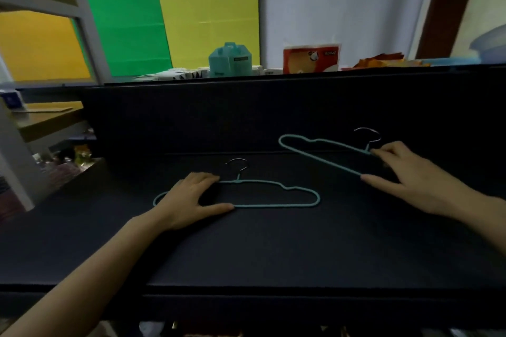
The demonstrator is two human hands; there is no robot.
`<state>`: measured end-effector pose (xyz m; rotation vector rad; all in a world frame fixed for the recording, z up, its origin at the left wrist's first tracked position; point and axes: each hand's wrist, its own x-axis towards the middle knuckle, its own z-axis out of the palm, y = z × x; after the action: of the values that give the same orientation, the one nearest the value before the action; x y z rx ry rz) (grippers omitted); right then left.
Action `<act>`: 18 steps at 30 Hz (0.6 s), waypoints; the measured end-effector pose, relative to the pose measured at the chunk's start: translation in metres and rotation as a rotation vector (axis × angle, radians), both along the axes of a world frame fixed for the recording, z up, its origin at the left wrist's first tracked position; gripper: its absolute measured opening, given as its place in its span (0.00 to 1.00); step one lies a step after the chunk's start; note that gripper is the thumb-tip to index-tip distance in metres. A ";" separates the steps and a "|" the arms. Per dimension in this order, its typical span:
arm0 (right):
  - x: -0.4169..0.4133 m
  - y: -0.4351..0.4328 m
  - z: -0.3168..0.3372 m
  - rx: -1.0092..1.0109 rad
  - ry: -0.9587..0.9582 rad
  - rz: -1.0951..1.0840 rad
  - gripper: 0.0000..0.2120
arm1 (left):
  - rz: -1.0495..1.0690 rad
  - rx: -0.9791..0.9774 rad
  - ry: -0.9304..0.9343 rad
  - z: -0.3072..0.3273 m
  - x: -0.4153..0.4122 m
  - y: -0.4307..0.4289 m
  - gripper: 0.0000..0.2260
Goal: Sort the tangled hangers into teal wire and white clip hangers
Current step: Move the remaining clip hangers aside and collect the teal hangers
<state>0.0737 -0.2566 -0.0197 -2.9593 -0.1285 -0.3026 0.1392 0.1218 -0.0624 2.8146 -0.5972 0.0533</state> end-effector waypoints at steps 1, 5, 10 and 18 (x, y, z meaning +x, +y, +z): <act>-0.008 0.000 0.001 0.027 -0.025 -0.025 0.48 | -0.035 0.007 -0.039 0.000 0.003 0.000 0.56; -0.044 0.004 -0.004 0.083 -0.079 -0.105 0.48 | -0.127 -0.007 -0.129 -0.001 0.008 0.000 0.55; -0.091 0.015 -0.013 0.123 -0.096 -0.195 0.54 | -0.185 0.016 -0.198 0.003 0.013 -0.002 0.56; -0.139 0.030 -0.020 0.132 -0.068 -0.315 0.53 | -0.331 0.026 -0.354 0.008 -0.005 -0.023 0.45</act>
<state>-0.0651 -0.2268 -0.0394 -2.8309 0.3401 -0.4327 0.1347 0.0991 -0.0547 2.7059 -1.1408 0.4887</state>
